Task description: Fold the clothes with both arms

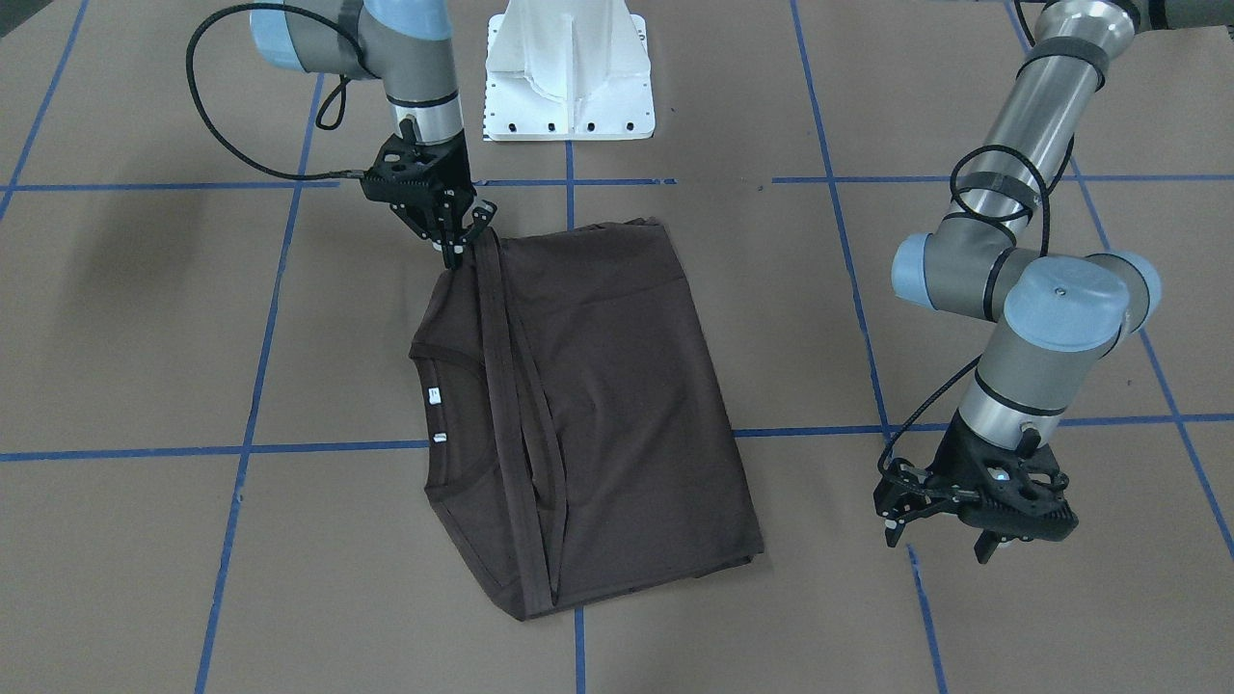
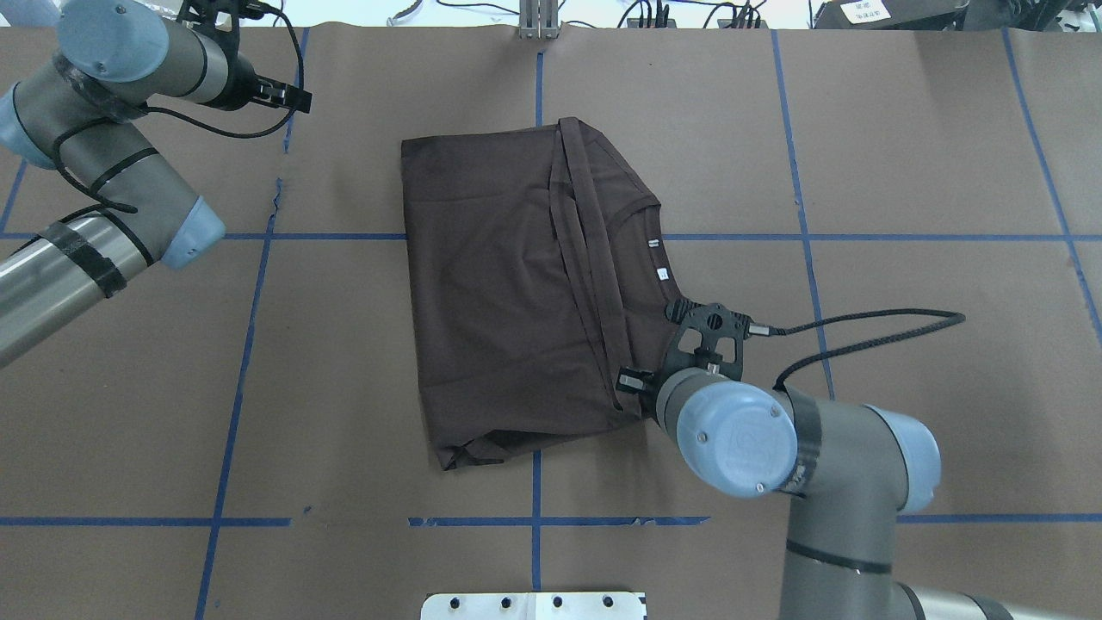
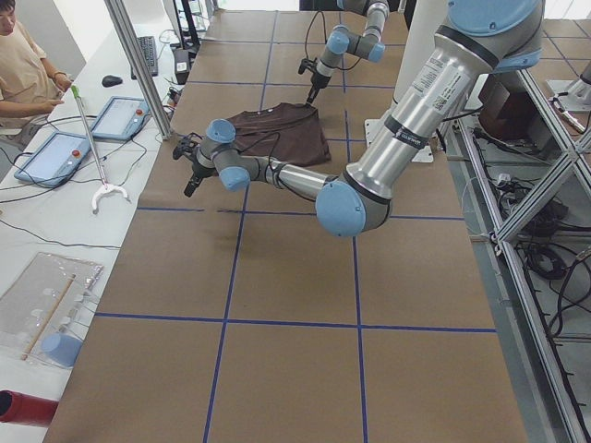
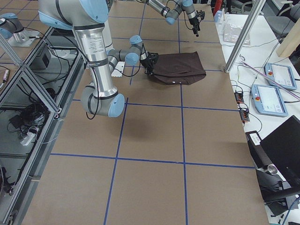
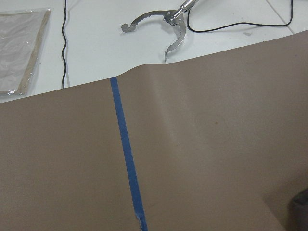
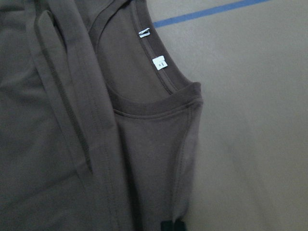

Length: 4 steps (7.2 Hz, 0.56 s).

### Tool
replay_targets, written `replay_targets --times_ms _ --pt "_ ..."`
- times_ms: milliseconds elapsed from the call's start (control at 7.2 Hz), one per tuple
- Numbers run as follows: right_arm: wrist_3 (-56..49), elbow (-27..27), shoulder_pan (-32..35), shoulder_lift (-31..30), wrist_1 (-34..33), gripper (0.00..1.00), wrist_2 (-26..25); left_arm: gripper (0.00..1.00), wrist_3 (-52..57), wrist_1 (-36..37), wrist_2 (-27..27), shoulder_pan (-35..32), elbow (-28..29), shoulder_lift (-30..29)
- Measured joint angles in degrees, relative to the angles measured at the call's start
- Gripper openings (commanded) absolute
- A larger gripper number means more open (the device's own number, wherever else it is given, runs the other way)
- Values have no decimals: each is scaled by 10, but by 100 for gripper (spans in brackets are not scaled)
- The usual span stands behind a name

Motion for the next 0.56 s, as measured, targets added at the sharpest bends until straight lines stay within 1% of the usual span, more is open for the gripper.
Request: replay_targets --times_ms 139,278,555 --pt "31 24 -40 -17 -11 31 -34 100 -1 0 0 0 -2 0" --pt "47 32 -67 -24 -18 99 -59 100 -4 0 0 1 -4 -1" --pt "44 35 -97 -28 -31 100 -89 100 -10 1 0 1 -6 -1"
